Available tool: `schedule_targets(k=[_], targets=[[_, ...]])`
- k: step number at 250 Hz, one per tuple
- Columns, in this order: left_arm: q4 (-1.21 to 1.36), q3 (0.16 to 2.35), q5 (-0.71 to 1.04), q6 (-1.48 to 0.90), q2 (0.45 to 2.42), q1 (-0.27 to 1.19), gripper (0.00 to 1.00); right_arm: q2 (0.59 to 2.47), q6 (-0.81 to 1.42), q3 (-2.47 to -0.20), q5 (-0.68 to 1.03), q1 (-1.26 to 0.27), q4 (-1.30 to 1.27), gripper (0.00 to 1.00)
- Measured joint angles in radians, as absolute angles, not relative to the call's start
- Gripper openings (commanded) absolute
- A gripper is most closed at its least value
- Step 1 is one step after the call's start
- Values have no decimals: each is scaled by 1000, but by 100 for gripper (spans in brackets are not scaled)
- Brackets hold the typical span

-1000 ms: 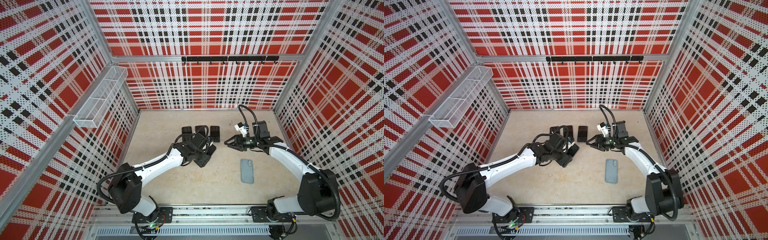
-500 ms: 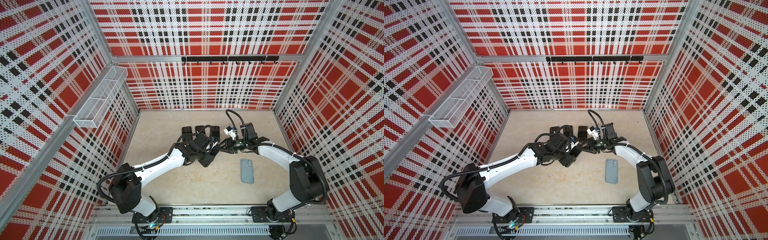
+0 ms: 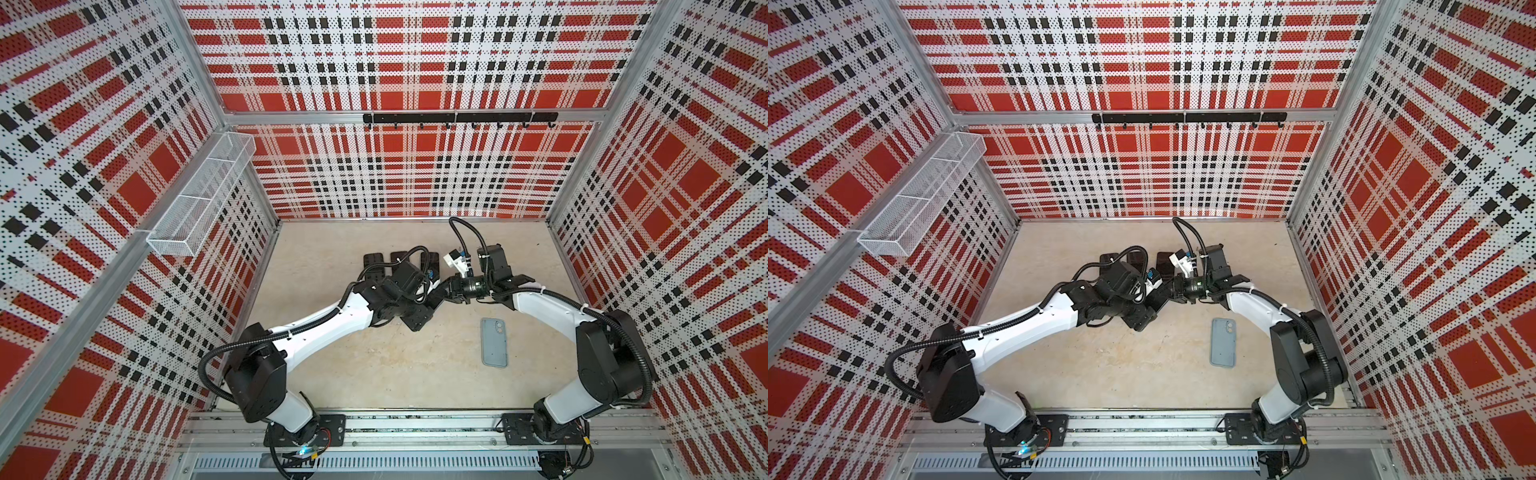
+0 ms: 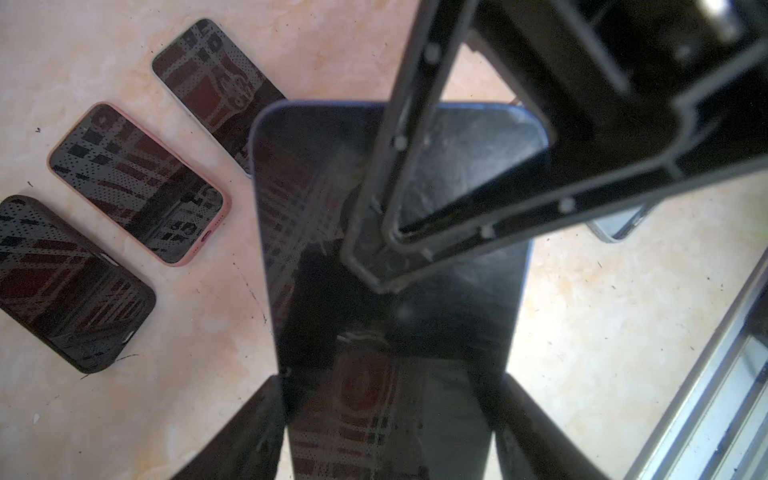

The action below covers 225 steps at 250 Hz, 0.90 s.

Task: Put the phone into the phone case
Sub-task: 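Close the right gripper on the phone's free end while left holds it, then open the left gripper and withdraw while right holds the phone raised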

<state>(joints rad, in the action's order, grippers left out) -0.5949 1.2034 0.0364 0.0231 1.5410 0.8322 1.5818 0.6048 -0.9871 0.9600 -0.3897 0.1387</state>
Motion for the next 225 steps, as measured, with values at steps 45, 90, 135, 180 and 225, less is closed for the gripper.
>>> schedule_targets(k=[45,90,135,180,225], targets=[[-596,1217,17,3,1541,834,86,1547,604,-987,917,-371,170,0],[-609,1230,-49,-53,1470,849,99,1396,610,-976,815,-252,232,0],[-649,1257,-130,-186,1370,916,97,1190,529,-995,593,-171,394,0],[-722,1373,-158,-390,1479,1007,92,1034,437,-1029,254,-177,609,0],[-765,1487,-118,-516,1722,1069,89,908,390,-1037,-75,-175,796,0]])
